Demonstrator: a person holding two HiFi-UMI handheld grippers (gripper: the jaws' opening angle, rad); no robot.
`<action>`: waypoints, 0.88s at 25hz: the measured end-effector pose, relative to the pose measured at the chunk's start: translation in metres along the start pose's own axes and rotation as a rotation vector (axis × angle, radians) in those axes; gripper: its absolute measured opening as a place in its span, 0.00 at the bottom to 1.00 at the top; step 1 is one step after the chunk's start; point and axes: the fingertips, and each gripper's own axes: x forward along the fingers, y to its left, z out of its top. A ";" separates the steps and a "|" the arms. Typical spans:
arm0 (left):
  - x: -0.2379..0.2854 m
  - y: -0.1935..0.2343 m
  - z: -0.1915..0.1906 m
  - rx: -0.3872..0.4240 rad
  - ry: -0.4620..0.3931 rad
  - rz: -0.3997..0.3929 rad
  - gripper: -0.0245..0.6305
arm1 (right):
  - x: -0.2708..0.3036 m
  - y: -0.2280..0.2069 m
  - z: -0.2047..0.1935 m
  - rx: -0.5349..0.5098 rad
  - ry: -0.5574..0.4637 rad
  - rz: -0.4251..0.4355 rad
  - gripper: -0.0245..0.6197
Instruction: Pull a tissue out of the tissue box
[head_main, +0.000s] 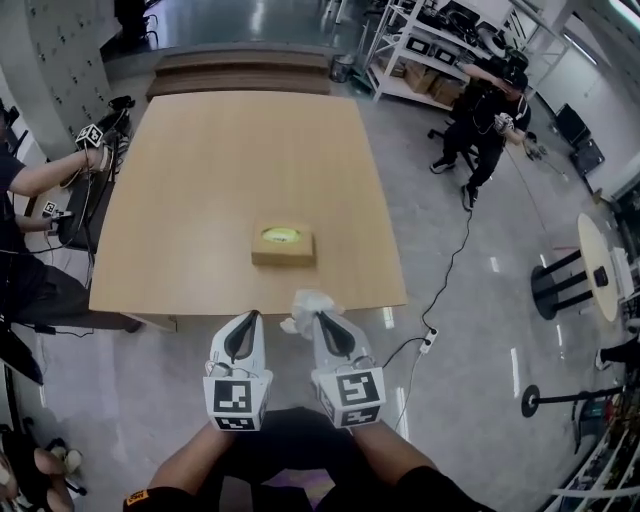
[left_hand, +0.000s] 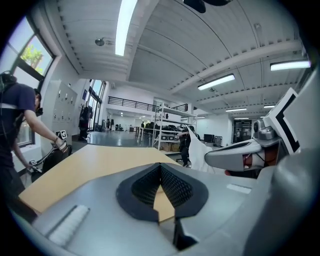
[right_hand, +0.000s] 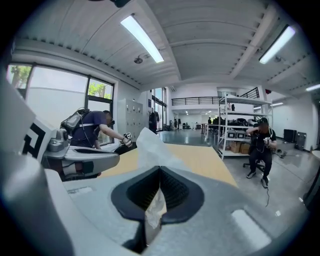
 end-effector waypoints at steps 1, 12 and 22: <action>-0.007 -0.008 0.001 -0.002 -0.007 0.012 0.07 | -0.010 -0.001 -0.002 -0.004 -0.008 0.011 0.03; -0.082 -0.076 -0.020 -0.015 -0.020 0.156 0.07 | -0.100 -0.005 -0.034 -0.016 -0.033 0.123 0.03; -0.137 -0.096 -0.024 0.028 -0.006 0.219 0.07 | -0.145 0.017 -0.036 0.022 -0.070 0.185 0.03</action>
